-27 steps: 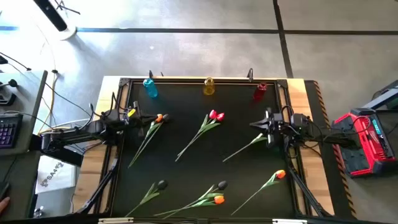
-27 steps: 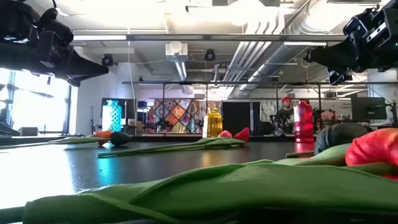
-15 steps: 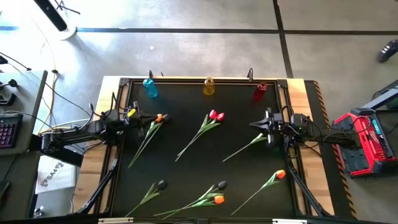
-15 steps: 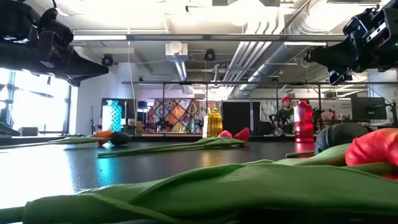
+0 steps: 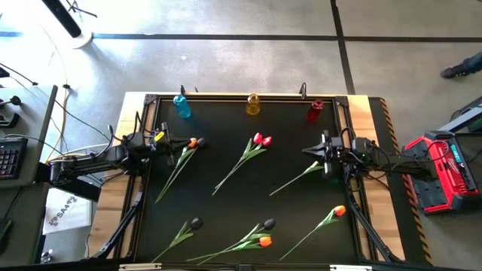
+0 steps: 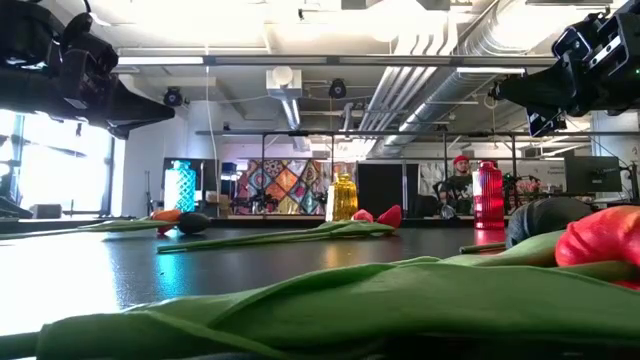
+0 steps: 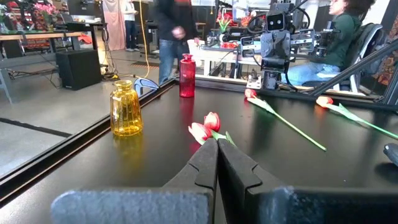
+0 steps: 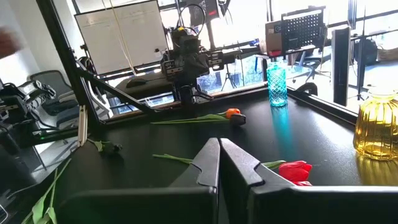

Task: Sort flowers into vase by color

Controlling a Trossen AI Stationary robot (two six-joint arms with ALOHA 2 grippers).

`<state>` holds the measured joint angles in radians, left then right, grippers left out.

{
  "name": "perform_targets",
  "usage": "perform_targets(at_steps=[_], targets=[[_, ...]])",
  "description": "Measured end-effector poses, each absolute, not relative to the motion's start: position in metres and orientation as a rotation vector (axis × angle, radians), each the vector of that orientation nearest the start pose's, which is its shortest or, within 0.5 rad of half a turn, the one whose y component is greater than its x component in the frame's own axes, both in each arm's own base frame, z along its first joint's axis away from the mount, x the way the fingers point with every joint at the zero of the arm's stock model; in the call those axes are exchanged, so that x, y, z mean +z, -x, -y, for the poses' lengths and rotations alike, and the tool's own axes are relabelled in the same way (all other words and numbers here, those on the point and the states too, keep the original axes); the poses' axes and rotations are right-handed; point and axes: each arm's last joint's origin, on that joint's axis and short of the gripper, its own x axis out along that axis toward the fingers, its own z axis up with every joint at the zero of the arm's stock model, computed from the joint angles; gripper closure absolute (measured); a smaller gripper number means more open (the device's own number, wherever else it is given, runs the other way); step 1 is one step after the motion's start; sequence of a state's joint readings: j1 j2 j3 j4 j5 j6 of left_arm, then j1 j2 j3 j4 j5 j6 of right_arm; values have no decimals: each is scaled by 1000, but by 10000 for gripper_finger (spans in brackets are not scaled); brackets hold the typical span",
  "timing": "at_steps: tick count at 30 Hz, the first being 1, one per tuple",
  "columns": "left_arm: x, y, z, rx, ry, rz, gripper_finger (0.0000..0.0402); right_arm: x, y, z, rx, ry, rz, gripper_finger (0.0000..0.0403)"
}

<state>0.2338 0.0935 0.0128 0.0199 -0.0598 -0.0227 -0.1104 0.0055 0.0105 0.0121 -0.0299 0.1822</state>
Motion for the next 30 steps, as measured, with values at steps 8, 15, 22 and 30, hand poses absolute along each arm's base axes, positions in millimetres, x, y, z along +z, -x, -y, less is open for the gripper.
perform_targets(at_steps=[8,15,22,30], targets=[[162,-99,-25,294,28,-58,401,168,-97,10,-78,-181,25,403],[162,-99,-25,294,28,-57,402,168,-97,10,-79,-181,25,403],[163,-99,-26,303,-23,-63,402,168,-97,10,-79,-181,24,403],[163,-99,-26,322,-153,-83,402,168,-97,10,-81,-181,25,403]])
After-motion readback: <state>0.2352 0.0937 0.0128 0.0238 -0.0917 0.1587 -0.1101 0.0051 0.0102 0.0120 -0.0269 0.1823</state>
